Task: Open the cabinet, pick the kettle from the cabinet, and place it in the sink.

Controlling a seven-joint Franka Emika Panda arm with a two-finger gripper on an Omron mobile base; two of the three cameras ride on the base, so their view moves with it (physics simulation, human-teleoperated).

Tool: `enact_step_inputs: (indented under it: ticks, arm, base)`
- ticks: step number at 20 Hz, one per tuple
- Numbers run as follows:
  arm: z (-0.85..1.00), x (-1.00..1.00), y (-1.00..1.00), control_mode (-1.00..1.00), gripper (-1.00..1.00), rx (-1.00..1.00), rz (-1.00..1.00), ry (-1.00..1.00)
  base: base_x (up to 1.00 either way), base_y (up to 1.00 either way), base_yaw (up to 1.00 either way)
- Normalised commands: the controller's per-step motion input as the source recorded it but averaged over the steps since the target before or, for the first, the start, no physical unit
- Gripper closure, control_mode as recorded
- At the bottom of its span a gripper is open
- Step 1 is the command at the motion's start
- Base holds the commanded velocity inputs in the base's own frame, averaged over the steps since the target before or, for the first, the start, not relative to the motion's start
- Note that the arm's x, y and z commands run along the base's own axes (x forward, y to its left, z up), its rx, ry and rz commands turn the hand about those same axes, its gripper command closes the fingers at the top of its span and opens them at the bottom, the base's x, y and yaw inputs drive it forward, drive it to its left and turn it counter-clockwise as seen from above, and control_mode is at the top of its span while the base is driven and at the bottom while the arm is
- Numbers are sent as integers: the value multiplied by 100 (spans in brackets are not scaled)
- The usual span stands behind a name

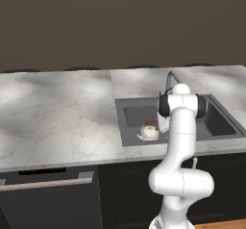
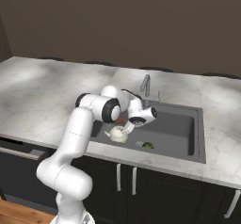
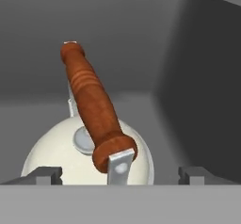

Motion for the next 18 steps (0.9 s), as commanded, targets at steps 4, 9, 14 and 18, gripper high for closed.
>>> enact_step_inputs:
  ticks: [4,9,14,18]
  arm:
    - [0,0,-18,-100,-100,-8,-2,0]
    - [0,0,-15,-100,-100,-9,-3,0]
    - [2,-5,-12,-100,-100,-5,-5,0]
    - [6,-12,-8,-100,-100,-3,-8,0]
  base:
    - [0,0,0]
    - [0,0,0]
    - [0,0,0]
    - [0,0,0]
